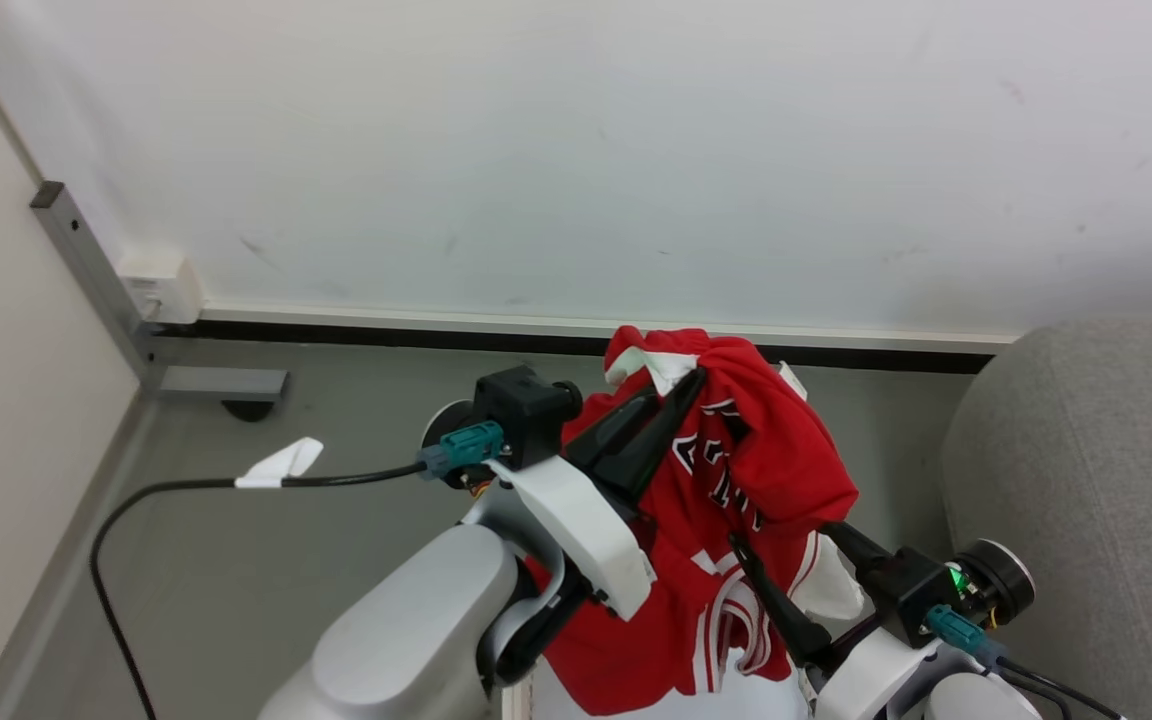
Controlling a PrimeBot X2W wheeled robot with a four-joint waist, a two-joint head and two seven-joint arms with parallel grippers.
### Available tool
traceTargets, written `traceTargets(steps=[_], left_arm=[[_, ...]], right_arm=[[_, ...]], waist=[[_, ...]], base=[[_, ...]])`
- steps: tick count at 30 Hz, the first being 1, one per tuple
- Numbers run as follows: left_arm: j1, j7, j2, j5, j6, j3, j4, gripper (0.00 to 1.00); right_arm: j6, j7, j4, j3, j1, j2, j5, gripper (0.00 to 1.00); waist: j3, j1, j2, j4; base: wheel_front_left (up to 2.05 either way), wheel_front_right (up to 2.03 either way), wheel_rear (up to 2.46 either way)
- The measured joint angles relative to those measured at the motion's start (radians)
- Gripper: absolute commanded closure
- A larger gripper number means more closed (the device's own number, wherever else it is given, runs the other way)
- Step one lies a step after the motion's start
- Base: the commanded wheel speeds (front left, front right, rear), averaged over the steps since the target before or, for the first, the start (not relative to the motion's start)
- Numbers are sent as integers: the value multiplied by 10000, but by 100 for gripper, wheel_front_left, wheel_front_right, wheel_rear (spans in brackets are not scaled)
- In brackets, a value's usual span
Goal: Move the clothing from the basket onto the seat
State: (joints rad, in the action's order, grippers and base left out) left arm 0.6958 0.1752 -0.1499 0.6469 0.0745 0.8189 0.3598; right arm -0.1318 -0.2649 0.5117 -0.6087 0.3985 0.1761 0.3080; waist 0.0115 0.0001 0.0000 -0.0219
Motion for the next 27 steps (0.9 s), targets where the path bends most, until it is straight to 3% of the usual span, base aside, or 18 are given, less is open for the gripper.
traceTargets(steps=[8, 19, 20, 21, 22, 27], left_arm=[[154, -63, 311, 31, 161, 341, 157, 100], [333, -123, 558, 58, 267, 780, 291, 100], [338, -119, 581, 61, 276, 802, 309, 100], [338, -115, 598, 63, 276, 828, 326, 100], [338, -105, 612, 75, 276, 848, 343, 100], [337, -50, 608, 134, 278, 842, 451, 100]], right_arm=[[0, 2, 1388, -1078, 1022, -63, -134, 0], [0, 0, 2911, -1478, 1967, -564, 52, 0], [0, 0, 2986, -1522, 1993, -577, 92, 26], [0, 0, 3035, -1551, 2006, -594, 111, 68], [0, 0, 3091, -1588, 2030, -608, 146, 100], [0, 0, 3087, -1555, 2130, -610, 485, 100]], waist=[[93, 0, 0, -782], [202, 0, 0, -1412], [210, 0, 0, -1436], [220, 0, 0, -1456], [232, 0, 1, -1475], [283, 0, 0, -1475]], base=[[0, 0, 0], [0, 0, 0], [0, 0, 0], [0, 0, 0], [0, 0, 0], [0, 0, 0]])
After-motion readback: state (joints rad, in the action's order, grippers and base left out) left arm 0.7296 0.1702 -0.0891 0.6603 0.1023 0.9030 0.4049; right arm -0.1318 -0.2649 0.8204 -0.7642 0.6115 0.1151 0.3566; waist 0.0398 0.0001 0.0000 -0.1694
